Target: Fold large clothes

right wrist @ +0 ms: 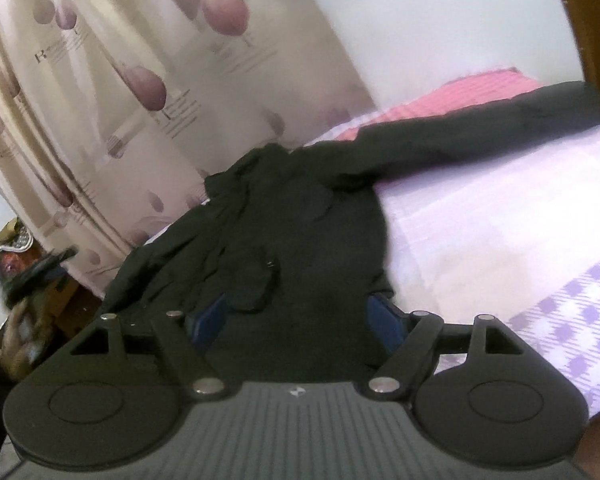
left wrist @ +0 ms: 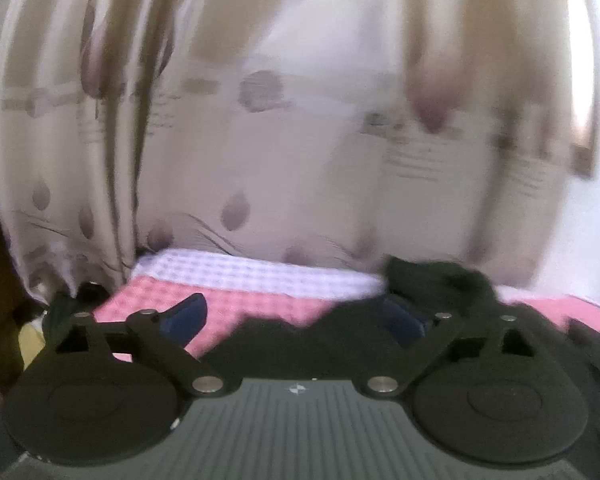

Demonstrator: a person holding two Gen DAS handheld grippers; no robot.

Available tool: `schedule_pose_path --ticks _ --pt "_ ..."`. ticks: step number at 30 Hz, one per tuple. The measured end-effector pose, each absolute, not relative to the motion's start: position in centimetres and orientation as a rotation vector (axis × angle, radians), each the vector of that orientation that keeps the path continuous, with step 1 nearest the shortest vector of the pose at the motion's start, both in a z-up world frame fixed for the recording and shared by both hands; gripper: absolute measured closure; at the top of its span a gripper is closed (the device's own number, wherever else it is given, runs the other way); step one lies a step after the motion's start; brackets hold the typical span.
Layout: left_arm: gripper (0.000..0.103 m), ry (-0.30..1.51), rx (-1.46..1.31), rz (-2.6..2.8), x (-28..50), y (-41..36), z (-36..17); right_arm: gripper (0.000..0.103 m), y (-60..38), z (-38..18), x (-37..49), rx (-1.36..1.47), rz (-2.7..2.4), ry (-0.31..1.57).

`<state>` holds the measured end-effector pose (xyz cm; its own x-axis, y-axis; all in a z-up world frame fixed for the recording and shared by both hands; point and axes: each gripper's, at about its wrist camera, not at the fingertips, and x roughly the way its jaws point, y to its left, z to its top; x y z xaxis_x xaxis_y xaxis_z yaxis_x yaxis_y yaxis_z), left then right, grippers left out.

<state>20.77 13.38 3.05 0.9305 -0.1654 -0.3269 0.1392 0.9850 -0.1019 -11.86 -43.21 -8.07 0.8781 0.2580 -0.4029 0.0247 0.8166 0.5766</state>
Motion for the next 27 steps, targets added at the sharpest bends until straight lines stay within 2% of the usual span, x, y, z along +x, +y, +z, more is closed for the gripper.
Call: schedule_pose_path --ticks 1,5,8,9,11,12,13,15,20,25,26,27 --pt "0.001 0.382 -0.093 -0.181 22.9 14.3 2.8 0.025 -43.1 -8.0 -11.7 0.606 0.129 0.494" --pt "0.001 0.644 -0.186 -0.315 32.3 17.1 0.3 0.025 -42.9 -8.0 -10.7 0.601 0.093 0.516" --pt "0.001 0.756 -0.206 -0.333 36.3 17.5 -2.3 0.025 -42.9 -8.6 -9.9 0.620 0.068 0.538" --pt "0.009 0.796 -0.217 -0.372 36.9 17.4 -3.3 0.025 -42.8 -8.8 -9.5 0.625 0.059 0.550" --pt "0.043 0.881 -0.179 -0.446 37.7 16.3 -4.9 0.025 -42.5 -9.1 -8.8 0.629 0.051 0.573" --pt "0.078 0.898 -0.122 -0.443 37.6 15.6 -5.4 0.025 -42.3 -9.1 -8.6 0.626 0.048 0.583" --pt "0.085 0.890 -0.069 -0.426 37.1 15.0 -5.7 0.025 -42.1 -9.1 -8.3 0.618 0.047 0.589" --pt "0.090 0.816 -0.059 -0.420 35.9 15.0 -5.0 0.025 -41.8 -8.8 -7.8 0.599 0.044 0.588" --pt "0.090 0.650 -0.045 -0.309 35.6 15.0 -2.0 0.024 -41.2 -8.3 -6.3 0.588 0.051 0.567" --pt "0.090 0.598 -0.050 -0.172 37.8 14.1 -1.0 0.024 -40.2 -8.6 -5.4 0.582 0.075 0.572" --pt "0.088 0.569 0.001 -0.154 37.9 13.4 -1.0 0.024 -40.1 -8.8 -5.4 0.580 0.080 0.573" --pt "0.079 0.539 0.061 -0.126 38.0 12.4 -1.3 0.024 -40.0 -8.9 -5.4 0.580 0.084 0.577"
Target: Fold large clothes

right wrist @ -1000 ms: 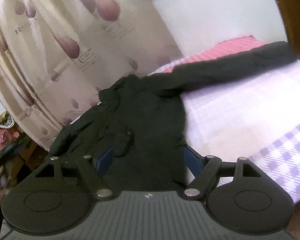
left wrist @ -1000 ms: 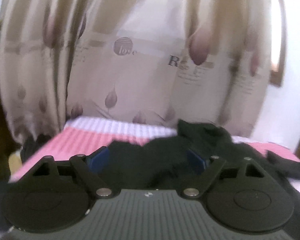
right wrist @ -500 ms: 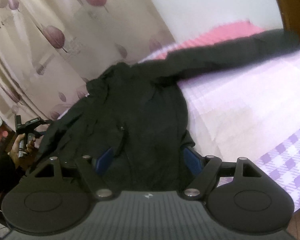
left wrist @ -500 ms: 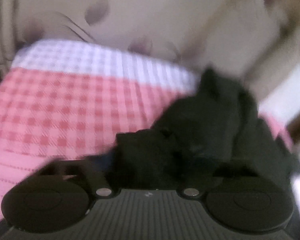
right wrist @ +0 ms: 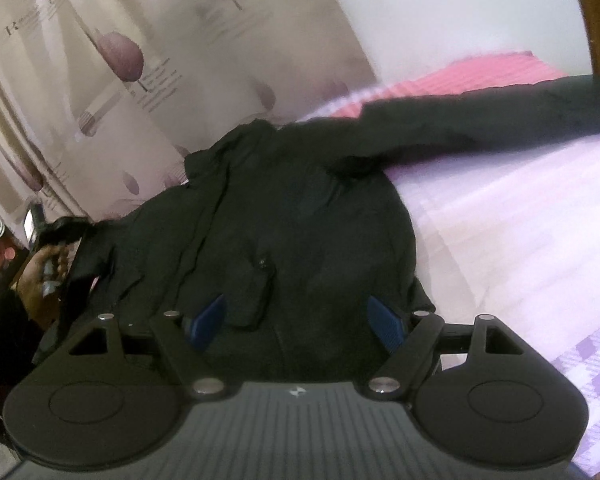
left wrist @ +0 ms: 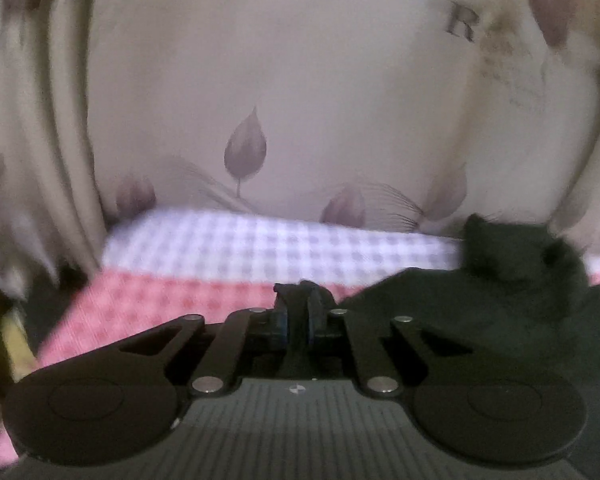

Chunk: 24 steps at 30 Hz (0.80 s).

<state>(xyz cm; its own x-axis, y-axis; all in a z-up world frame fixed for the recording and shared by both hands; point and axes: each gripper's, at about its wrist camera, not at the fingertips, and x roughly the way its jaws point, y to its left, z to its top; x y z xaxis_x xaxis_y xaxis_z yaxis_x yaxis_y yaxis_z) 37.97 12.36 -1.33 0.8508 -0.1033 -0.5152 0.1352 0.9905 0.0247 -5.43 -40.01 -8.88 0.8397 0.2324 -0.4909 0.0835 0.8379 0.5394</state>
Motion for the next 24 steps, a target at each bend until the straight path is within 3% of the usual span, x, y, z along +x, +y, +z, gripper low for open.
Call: schedule_pose_path --ticks 3,5,7,12,18,24 --pt "0.059 0.588 0.185 -0.040 39.0 9.8 -3.9 0.024 -40.1 -9.4 -5.2 0.603 0.085 0.588" --pt "0.057 0.630 0.170 -0.031 39.3 10.0 -5.6 0.024 -40.4 -9.6 -5.1 0.622 0.086 0.587" --pt "0.047 0.618 0.204 0.026 38.9 10.2 -6.8 0.024 -40.6 -9.4 -5.4 0.630 0.091 0.576" --pt "0.044 0.451 0.162 0.103 35.8 10.9 -4.3 0.014 -43.3 -8.3 -7.0 0.685 0.087 0.506" --pt "0.000 0.239 0.033 -0.071 26.3 8.4 0.6 0.014 -52.1 -10.1 -7.7 0.900 -0.019 0.397" --pt "0.000 0.275 -0.110 -0.239 17.8 5.8 -2.8 0.012 -60.9 -13.4 -6.6 1.049 -0.199 0.318"
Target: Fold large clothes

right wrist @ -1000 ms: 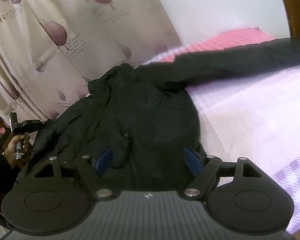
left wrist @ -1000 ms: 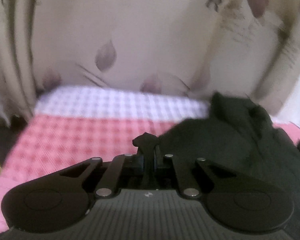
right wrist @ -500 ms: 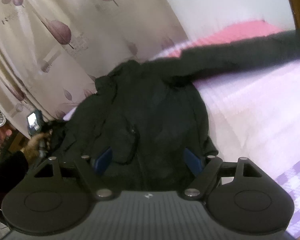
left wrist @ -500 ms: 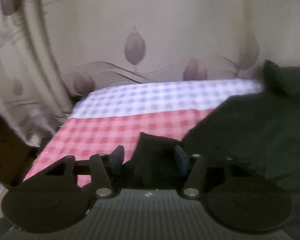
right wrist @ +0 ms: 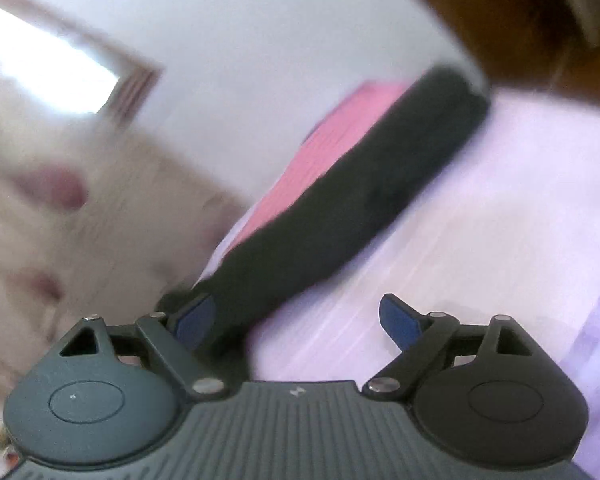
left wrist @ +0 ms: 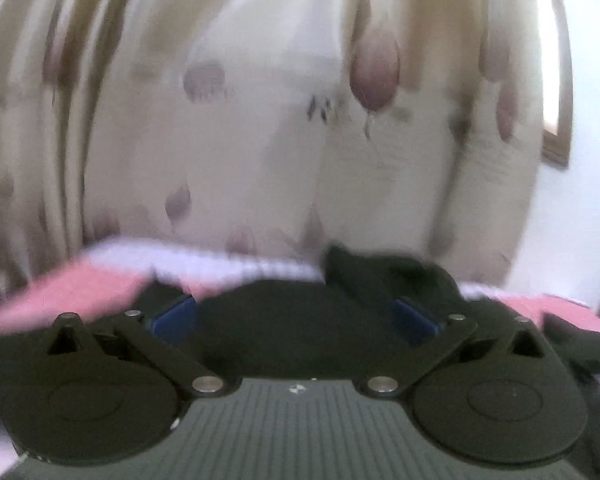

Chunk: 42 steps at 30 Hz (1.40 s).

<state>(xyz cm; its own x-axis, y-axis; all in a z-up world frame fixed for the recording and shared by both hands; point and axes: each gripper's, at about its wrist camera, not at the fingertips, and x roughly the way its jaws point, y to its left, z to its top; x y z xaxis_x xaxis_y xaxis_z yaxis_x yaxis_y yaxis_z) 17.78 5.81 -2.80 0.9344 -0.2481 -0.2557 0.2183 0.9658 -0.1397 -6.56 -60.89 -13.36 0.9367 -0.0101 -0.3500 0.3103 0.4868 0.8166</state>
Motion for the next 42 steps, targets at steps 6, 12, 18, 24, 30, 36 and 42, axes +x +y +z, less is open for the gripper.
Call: schedule_pose_path --ticks 6,12,18,24,30,36,42 --pt "0.000 0.385 -0.234 -0.210 16.4 5.4 -7.8 0.012 -67.6 -15.5 -4.4 1.174 -0.309 0.268" --pt "0.000 0.486 -0.245 -0.192 17.3 5.6 -9.4 0.014 -70.0 -16.7 -2.1 1.199 -0.383 0.195" --pt "0.000 0.510 -0.253 -0.197 17.5 5.9 -10.2 0.038 -69.4 -16.6 0.5 1.079 -0.471 0.208" --pt "0.000 0.508 -0.268 -0.201 17.3 5.9 -10.4 0.094 -72.3 -16.8 1.7 1.163 -0.502 0.245" --pt "0.000 0.477 -0.345 -0.185 16.7 6.8 -10.5 0.094 -67.9 -4.8 3.6 1.015 -0.271 0.059" --pt "0.000 0.450 -0.443 -0.215 16.3 8.1 -10.7 0.094 -57.2 4.4 9.5 0.892 0.007 0.015" --pt "0.000 0.426 -0.507 -0.235 16.1 8.9 -10.9 0.095 -43.9 5.8 16.1 0.816 0.245 0.084"
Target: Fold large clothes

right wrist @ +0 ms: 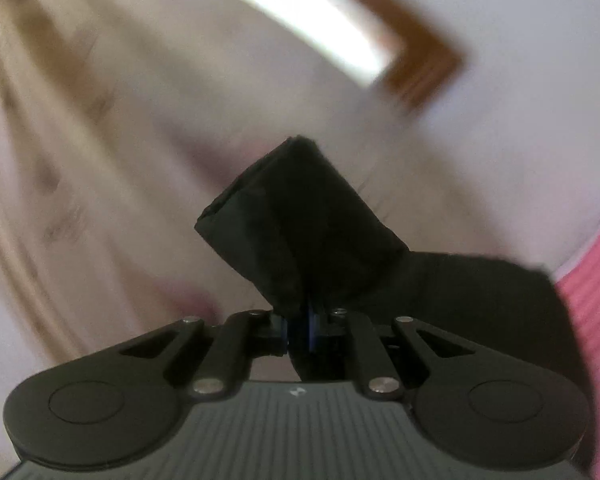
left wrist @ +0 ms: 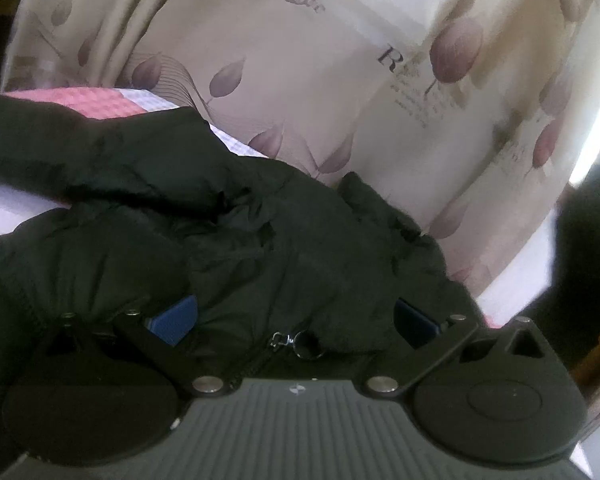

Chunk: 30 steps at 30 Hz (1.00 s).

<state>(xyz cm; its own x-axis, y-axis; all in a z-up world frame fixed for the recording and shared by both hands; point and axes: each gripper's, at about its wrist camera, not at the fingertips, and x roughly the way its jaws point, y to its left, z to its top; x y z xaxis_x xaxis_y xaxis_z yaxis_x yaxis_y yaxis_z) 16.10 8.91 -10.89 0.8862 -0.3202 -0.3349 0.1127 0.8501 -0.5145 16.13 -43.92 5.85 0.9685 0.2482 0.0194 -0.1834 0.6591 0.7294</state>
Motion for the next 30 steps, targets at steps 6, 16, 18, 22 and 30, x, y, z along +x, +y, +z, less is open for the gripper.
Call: schedule_pose_path --ticks 6,16,18,22,30 --pt "0.000 0.410 -0.550 -0.250 15.9 9.5 -11.1 0.094 -32.7 1.5 21.9 0.801 0.391 0.240" --pt "0.000 0.396 -0.586 -0.260 15.8 9.9 -11.2 0.094 -22.6 -7.8 26.4 0.643 0.408 0.493" --pt "0.000 0.395 -0.590 -0.259 15.8 9.9 -11.3 0.093 -21.3 -8.9 26.4 0.596 0.409 0.521" --pt "0.000 0.392 -0.595 -0.259 15.9 9.8 -11.2 0.091 -19.5 -9.4 26.7 0.477 0.409 0.560" --pt "0.000 0.390 -0.602 -0.261 15.8 9.9 -11.2 0.089 -18.4 -10.8 27.5 0.424 0.406 0.638"
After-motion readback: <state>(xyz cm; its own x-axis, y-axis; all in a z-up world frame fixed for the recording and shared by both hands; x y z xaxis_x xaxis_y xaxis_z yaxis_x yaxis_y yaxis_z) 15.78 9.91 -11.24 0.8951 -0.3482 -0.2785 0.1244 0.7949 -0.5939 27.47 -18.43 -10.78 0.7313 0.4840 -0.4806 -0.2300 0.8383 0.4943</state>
